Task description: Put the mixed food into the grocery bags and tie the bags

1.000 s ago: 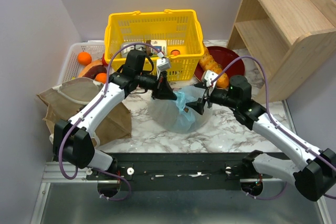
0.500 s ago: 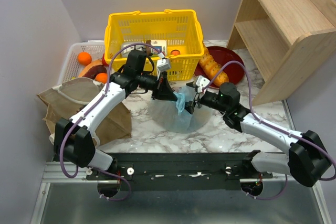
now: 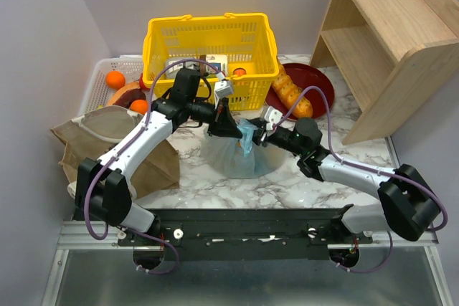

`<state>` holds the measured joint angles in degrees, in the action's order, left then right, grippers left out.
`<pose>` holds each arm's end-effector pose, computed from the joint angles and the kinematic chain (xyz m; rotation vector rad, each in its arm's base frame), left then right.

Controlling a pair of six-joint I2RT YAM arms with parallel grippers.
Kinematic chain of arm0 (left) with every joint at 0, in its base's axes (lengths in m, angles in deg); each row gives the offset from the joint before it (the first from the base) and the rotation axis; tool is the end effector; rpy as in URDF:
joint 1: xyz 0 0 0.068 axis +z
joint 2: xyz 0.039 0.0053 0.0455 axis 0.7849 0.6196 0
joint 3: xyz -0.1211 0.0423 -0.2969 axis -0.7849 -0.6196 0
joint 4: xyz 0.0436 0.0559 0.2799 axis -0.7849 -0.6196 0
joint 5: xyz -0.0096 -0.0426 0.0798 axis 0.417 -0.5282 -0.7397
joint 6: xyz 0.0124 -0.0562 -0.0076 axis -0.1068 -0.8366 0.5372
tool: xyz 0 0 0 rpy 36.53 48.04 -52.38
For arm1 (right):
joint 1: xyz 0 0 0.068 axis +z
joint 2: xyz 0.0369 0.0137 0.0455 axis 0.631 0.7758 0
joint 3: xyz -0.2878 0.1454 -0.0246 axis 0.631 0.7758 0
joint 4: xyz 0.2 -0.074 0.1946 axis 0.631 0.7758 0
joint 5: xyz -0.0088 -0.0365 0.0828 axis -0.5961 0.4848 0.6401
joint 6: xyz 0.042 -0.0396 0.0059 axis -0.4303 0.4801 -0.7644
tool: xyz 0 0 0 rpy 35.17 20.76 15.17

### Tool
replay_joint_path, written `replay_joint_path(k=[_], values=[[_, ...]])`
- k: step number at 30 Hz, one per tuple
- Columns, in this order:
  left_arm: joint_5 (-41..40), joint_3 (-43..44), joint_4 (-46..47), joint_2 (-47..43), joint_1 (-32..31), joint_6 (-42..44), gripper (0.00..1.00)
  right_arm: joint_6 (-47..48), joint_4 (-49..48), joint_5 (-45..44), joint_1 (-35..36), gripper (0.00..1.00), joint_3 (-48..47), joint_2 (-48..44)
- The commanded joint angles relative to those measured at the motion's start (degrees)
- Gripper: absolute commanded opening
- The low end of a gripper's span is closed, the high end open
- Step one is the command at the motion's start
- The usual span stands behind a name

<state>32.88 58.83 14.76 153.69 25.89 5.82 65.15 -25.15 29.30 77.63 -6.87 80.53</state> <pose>0.2850 -0.1814 0.3666 1.1901 1.7354 -1.5432 0.2240 0.1995 0.2846 -0.9944 1.2258 0.6329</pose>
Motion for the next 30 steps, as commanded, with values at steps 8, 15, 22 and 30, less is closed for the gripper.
replay_joint_path(k=[8, 15, 22, 30], values=[[-4.94, 3.34, -10.58, -2.07, 0.86, 7.74, 0.00, -1.16, 16.60, -16.36, -0.18, 0.01, -2.74, -6.98], [-19.63, 2.91, -8.85, -6.46, -0.72, 8.81, 0.00, -2.83, 33.03, -27.11, -0.18, 0.01, -5.28, -16.65], [-38.33, 2.03, -4.98, -10.33, -8.71, 12.48, 0.00, -5.55, 50.51, -23.86, -0.18, 0.01, -10.74, -19.38], [-53.74, -5.69, 0.91, -14.55, -17.76, 17.77, 0.00, -6.79, 53.96, -11.66, -0.18, 0.01, -8.37, -24.30]])
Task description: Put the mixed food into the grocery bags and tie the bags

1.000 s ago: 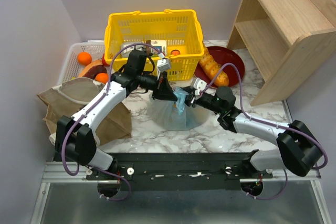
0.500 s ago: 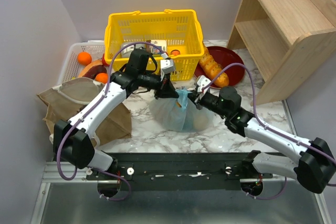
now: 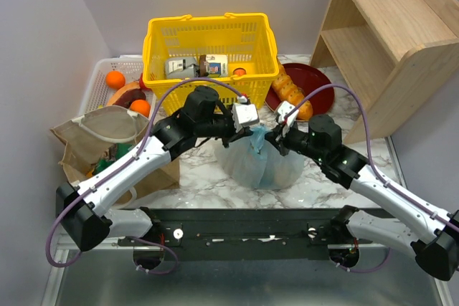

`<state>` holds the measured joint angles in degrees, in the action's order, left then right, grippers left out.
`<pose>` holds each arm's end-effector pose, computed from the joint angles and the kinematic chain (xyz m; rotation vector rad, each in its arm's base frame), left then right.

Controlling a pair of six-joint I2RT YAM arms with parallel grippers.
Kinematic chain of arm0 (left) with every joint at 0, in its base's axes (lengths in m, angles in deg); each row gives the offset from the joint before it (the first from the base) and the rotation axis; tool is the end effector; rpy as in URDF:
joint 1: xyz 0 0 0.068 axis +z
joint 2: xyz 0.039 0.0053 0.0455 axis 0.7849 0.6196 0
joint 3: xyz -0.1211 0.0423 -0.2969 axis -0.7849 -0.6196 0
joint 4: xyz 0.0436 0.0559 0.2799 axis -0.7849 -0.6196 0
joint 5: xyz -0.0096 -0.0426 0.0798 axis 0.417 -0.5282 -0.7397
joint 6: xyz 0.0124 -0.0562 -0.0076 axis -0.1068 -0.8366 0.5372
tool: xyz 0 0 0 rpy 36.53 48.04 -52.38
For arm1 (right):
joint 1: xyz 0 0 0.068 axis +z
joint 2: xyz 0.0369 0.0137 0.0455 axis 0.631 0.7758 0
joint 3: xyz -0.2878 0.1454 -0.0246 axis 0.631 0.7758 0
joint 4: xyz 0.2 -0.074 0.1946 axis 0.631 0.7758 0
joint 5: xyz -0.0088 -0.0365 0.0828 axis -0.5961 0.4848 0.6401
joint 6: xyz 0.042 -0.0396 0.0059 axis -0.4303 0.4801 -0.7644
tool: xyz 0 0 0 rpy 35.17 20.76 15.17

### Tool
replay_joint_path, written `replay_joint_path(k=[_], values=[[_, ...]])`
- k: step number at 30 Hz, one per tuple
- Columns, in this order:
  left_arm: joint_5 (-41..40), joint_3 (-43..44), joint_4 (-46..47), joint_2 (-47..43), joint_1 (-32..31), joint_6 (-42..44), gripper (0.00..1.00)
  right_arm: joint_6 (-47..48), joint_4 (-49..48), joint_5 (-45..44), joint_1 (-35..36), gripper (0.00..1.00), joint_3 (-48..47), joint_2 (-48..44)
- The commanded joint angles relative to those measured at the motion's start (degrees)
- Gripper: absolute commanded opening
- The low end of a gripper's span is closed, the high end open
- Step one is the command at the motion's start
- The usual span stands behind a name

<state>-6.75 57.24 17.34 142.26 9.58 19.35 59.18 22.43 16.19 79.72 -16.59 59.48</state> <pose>0.2088 -0.2173 0.4085 1.3139 1.5564 -0.7887 0.1698 0.1554 0.3477 -0.9043 1.6314 0.5457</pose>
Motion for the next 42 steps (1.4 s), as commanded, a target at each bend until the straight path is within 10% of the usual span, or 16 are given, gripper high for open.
replay_joint_path(k=[1, 2, 6, 12, 32, 42], values=[[-14.28, -4.72, -1.31, -3.30, -1.90, 4.33, 0.00, -0.73, 6.29, 2.78, -2.28, 0.01, 1.45, -3.26], [-14.55, -5.33, -0.88, -3.56, -2.34, 4.33, 0.00, -0.82, 6.29, 3.83, -2.28, 0.03, 1.45, -3.17], [-15.87, -9.63, 2.54, -5.67, -3.84, 4.59, 0.00, -1.34, 6.21, 8.40, -2.37, 0.64, 0.75, -4.13], [-14.47, -11.31, 4.13, -7.52, -4.10, 4.24, 0.00, 0.84, 6.12, 14.81, -3.42, 0.93, -0.30, -9.14], [-12.53, -12.99, 5.72, -9.54, -4.45, 3.27, 0.00, 13.24, -0.39, 30.92, -3.42, 0.89, -11.56, 15.19], [-12.09, -13.25, 6.51, -9.54, -4.45, 3.19, 0.00, 12.54, 0.14, 26.71, -2.98, 0.65, -11.30, 20.30]])
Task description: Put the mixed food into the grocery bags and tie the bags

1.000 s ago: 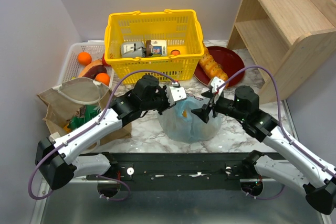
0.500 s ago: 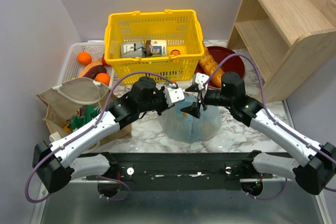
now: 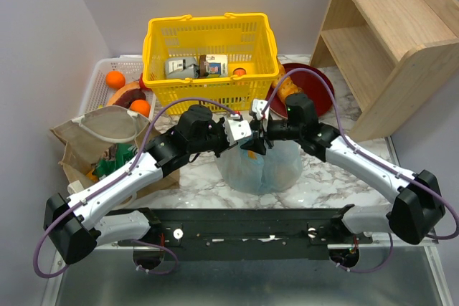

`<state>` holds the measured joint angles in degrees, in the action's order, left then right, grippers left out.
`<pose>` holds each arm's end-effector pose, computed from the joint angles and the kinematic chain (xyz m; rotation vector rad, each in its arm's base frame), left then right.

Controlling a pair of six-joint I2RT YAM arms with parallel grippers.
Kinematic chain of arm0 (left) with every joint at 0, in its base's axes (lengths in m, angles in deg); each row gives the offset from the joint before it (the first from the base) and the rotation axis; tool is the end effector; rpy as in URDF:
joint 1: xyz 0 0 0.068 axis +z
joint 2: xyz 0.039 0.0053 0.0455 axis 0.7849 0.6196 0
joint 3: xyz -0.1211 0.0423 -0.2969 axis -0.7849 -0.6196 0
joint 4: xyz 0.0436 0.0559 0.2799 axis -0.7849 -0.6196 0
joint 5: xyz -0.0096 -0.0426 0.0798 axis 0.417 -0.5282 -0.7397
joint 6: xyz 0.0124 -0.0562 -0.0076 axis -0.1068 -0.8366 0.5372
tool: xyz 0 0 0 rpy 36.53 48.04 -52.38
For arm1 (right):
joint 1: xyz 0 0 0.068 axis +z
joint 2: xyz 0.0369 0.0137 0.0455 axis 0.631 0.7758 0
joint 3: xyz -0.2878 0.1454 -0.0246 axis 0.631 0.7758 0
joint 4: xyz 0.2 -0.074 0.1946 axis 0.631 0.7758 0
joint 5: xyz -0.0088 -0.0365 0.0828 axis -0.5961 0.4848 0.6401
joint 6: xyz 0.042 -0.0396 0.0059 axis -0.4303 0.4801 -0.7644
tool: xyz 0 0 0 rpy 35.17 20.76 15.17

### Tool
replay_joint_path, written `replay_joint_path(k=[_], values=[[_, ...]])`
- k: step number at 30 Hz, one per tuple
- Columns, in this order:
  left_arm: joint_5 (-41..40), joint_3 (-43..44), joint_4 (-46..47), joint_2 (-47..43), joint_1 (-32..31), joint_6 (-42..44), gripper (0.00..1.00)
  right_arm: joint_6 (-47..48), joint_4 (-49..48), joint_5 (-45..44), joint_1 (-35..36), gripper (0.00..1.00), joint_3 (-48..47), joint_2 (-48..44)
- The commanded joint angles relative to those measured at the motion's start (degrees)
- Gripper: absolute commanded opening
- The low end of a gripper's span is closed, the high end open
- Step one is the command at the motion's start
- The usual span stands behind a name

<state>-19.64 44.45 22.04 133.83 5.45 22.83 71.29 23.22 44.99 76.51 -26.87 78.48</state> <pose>0.1732 -0.1990 0.3690 1.3018 1.5611 -0.5702 0.2283 0.2076 0.3357 -1.3452 1.4766 0.8589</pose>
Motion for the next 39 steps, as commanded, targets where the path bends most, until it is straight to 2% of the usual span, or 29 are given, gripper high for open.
replay_joint_path(k=[1, 5, 14, 16, 17, 18, 20, 24, 27, 32, 33, 35, 36, 39], values=[[0.98, -0.46, 1.81, -1.01, -0.23, -0.20, 0.00, 0.43, -0.99, -2.63, 0.23, 0.64, -0.93, 1.48], [1.24, -0.38, 2.08, -0.66, -0.32, -0.55, 0.00, -0.09, -3.28, -6.94, 0.76, 0.59, -0.15, 2.44], [0.81, -0.99, 3.74, 0.21, -0.32, -2.39, 0.00, -1.50, -17.60, -22.66, 5.06, 0.36, 7.15, -0.28], [-0.16, -1.08, 4.97, 0.57, -0.32, -3.97, 0.00, -0.10, -19.79, -28.54, 7.42, 0.28, 8.20, -0.02], [-0.25, -1.08, 5.32, 1.00, -0.32, -4.59, 0.00, 0.43, -20.76, -30.39, 8.31, 0.19, 8.64, 0.25], [-0.25, -0.99, 5.76, 1.18, -0.23, -5.38, 0.00, 1.13, -21.73, -34.94, 9.19, 0.03, 9.08, 0.51], [-0.34, -0.73, 5.77, 1.97, -0.23, -6.00, 0.00, 1.05, -25.07, -38.48, 10.69, 0.01, 10.23, 1.56], [-1.48, -0.38, 5.85, 3.03, -0.15, -7.67, 0.00, -0.88, -29.11, -47.88, 11.57, 0.01, 11.28, 3.59], [-3.50, -0.38, 6.64, 3.82, -0.15, -9.16, 0.00, -2.72, -34.12, -50.45, 11.83, 0.01, 13.30, 4.03], [-9.90, -1.96, 8.84, 3.47, -0.15, -9.61, 0.00, -5.10, -30.62, -51.77, 11.83, 0.01, 11.90, 3.68], [-12.09, -2.13, 9.10, 3.56, -0.15, -9.52, 0.00, -5.10, -30.70, -51.42, 11.83, 0.07, 12.68, 3.24], [-12.64, -2.40, 9.02, 3.73, -0.06, -9.43, 0.00, -5.02, -29.31, -49.76, 11.83, 0.25, 13.04, 1.84], [-11.86, -2.31, 8.76, 3.82, 0.03, -9.34, 0.00, -4.84, -28.34, -48.62, 11.83, 0.41, 13.13, 1.48], [-9.40, -1.96, 8.84, 4.44, -0.06, -9.60, 0.00, -5.19, -26.57, -44.39, 11.83, 0.62, 14.18, -0.36]])
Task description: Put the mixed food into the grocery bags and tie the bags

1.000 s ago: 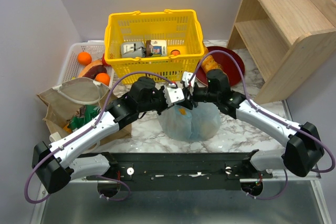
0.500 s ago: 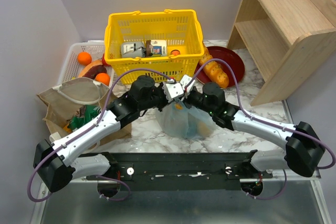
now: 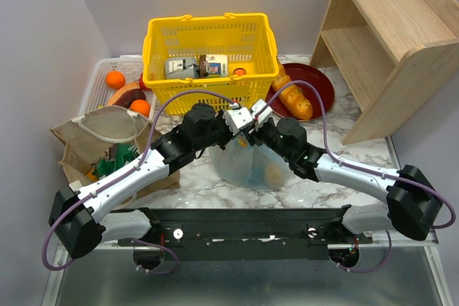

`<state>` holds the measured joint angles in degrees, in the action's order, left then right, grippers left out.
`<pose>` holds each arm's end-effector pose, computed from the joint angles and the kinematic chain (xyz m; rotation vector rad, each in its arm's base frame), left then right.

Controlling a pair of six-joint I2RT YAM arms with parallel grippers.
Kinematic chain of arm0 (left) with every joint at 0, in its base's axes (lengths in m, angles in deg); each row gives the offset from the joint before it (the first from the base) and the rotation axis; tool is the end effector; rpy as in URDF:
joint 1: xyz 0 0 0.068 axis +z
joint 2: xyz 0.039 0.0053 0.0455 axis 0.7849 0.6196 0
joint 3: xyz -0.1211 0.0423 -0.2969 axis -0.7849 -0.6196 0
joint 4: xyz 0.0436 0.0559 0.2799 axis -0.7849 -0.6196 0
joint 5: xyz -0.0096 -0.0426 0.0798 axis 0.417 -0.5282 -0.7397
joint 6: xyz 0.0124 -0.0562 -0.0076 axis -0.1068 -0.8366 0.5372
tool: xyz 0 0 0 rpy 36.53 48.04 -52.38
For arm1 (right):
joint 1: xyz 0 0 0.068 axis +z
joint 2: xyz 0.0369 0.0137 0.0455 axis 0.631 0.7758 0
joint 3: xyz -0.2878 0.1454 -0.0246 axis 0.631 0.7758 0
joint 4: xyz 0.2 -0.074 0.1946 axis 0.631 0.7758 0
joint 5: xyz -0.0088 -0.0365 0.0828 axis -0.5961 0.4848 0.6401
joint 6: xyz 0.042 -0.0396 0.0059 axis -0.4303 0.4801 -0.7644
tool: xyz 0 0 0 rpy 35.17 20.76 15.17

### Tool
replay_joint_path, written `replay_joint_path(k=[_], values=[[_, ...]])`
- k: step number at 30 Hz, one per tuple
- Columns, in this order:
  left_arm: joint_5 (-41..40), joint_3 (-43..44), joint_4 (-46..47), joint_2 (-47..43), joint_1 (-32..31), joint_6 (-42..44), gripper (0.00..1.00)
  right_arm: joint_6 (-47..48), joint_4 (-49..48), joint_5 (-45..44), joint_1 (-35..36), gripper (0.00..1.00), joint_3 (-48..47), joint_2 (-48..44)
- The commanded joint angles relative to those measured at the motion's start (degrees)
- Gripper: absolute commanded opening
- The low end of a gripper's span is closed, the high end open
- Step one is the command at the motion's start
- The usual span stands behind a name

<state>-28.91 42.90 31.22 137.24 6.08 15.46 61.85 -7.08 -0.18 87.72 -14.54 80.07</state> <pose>0.1957 -0.2086 0.3597 1.0706 1.6444 -0.4922 0.2124 0.2344 0.3000 -0.8054 1.5299 0.3824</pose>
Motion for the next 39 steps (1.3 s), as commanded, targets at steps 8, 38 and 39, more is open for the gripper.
replay_joint_path(k=[8, 38, 39], values=[[2.08, -0.49, -0.16, 0.59, -0.69, -2.33, 0.00, 6.27, 2.14, 4.92, 0.53, 0.66, 3.35, -0.12], [1.20, -0.23, -0.42, 0.23, -0.60, -2.07, 0.00, 4.87, 0.00, 5.61, 0.27, 0.48, 4.06, -3.53], [0.76, -0.23, -0.42, 0.32, -0.52, -1.98, 0.00, 4.52, 2.64, 7.63, 0.27, 0.62, 3.44, -4.85]])
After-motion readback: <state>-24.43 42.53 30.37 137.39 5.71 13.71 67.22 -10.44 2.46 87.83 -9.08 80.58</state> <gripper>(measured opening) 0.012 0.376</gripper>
